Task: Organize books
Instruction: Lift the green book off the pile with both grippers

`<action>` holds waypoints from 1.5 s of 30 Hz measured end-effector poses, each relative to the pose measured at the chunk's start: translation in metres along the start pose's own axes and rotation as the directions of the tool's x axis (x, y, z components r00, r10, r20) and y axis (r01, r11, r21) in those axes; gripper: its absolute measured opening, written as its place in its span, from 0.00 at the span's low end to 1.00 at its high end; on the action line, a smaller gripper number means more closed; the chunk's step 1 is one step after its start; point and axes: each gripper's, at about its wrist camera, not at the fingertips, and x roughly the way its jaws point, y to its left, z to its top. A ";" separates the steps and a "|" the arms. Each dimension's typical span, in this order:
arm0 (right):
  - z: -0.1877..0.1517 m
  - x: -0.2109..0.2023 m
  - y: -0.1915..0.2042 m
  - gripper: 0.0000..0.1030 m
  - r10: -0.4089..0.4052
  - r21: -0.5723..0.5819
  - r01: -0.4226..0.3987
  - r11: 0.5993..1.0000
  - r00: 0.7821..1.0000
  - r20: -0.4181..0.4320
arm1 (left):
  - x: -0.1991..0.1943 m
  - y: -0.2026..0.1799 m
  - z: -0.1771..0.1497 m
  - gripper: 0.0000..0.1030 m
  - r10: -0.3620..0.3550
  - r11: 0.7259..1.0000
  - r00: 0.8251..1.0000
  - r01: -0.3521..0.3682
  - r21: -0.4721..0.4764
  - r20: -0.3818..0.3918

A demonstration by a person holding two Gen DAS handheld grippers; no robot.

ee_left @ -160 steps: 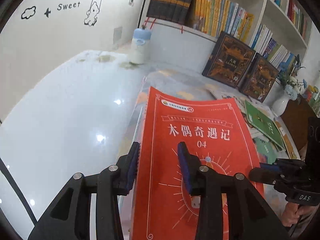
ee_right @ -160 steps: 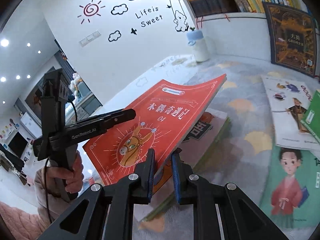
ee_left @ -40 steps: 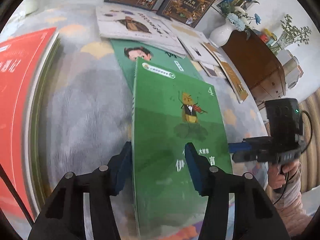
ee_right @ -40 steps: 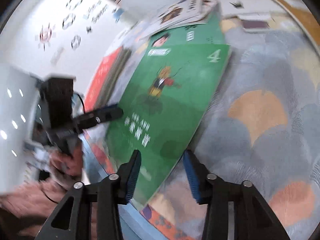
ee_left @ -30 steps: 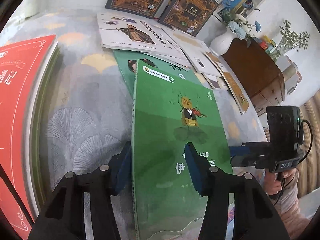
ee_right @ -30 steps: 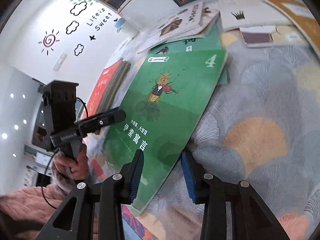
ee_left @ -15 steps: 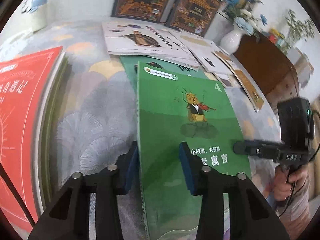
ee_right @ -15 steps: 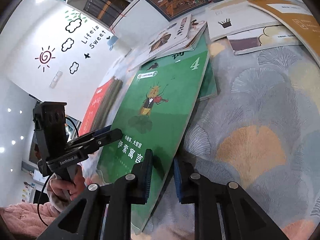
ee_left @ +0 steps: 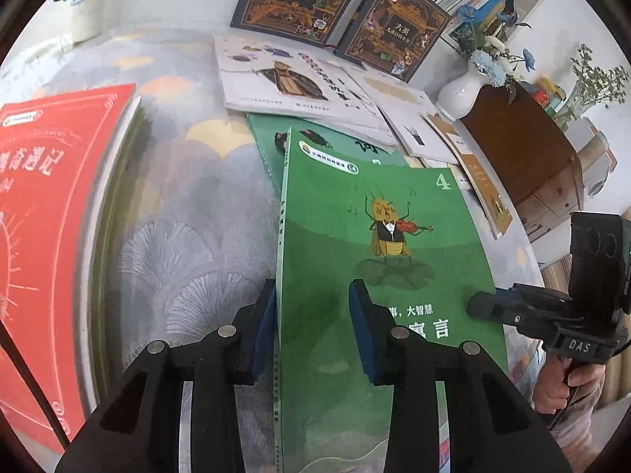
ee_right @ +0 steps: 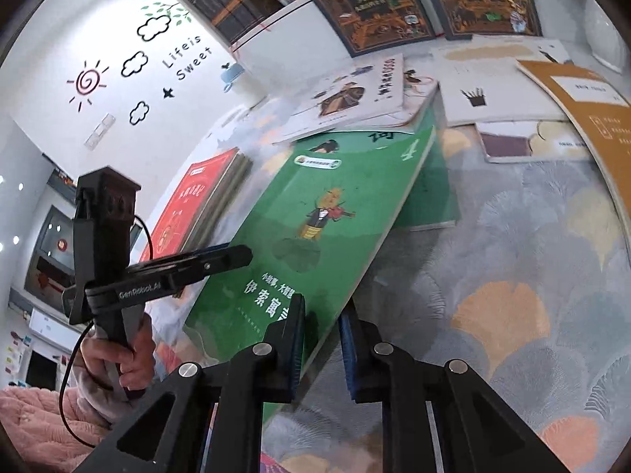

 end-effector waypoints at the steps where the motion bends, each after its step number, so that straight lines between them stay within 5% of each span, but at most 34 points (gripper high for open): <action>1: 0.000 -0.001 0.003 0.16 -0.006 -0.009 0.006 1.000 1.000 0.001 | -0.002 -0.001 0.002 0.32 0.001 1.000 1.000 -0.001 0.000 0.006; 13: 0.021 -0.023 0.034 0.16 0.000 -0.092 0.006 0.996 0.998 0.067 | -0.042 -0.008 0.025 0.32 0.026 0.998 0.990 -0.032 0.047 0.139; 17: 0.033 -0.024 0.051 0.16 0.019 -0.130 -0.008 0.991 0.996 0.082 | -0.064 -0.010 0.037 0.31 0.097 0.992 0.970 -0.113 0.063 0.221; 20: 0.044 -0.021 0.065 0.16 0.065 -0.161 -0.051 0.986 0.994 0.087 | -0.081 -0.008 0.044 0.30 0.010 0.998 0.969 -0.026 0.063 0.246; 22: 0.050 -0.017 0.078 0.14 0.115 -0.178 -0.101 0.979 0.991 0.070 | -0.093 -0.014 0.047 0.30 0.023 0.994 0.959 -0.052 0.097 0.283; 24: 0.056 -0.012 0.101 0.14 0.073 -0.253 -0.046 0.966 0.992 0.099 | -0.099 -0.017 0.049 0.31 0.052 0.989 0.950 -0.091 0.113 0.308; 27: 0.061 0.004 0.104 0.14 0.069 -0.237 -0.057 0.970 0.997 0.039 | -0.097 0.000 0.050 0.31 0.058 0.995 0.960 -0.079 0.064 0.273; 30: 0.055 0.016 0.081 0.14 -0.019 -0.191 0.022 0.981 1.000 0.017 | -0.078 0.026 0.041 0.33 0.018 1.000 0.985 -0.017 -0.007 0.169; 32: 0.051 0.020 0.055 0.14 -0.009 -0.110 0.006 0.994 1.000 -0.019 | -0.061 0.036 0.031 0.33 -0.007 0.998 0.995 0.013 -0.053 0.097; 38: 0.026 0.024 -0.001 0.35 -0.034 0.048 0.039 0.998 0.995 -0.094 | -0.002 0.037 0.016 0.35 0.019 0.996 0.995 -0.028 -0.090 -0.096; 40: 0.018 0.031 -0.009 0.35 -0.021 0.073 0.031 0.997 0.991 -0.132 | 0.003 0.029 0.014 0.39 0.052 0.997 0.994 -0.058 -0.058 -0.093; 45: 0.015 0.041 -0.023 0.35 0.092 0.108 -0.078 0.991 0.987 -0.131 | 0.008 0.033 0.016 0.40 -0.010 0.998 0.996 0.005 -0.061 -0.084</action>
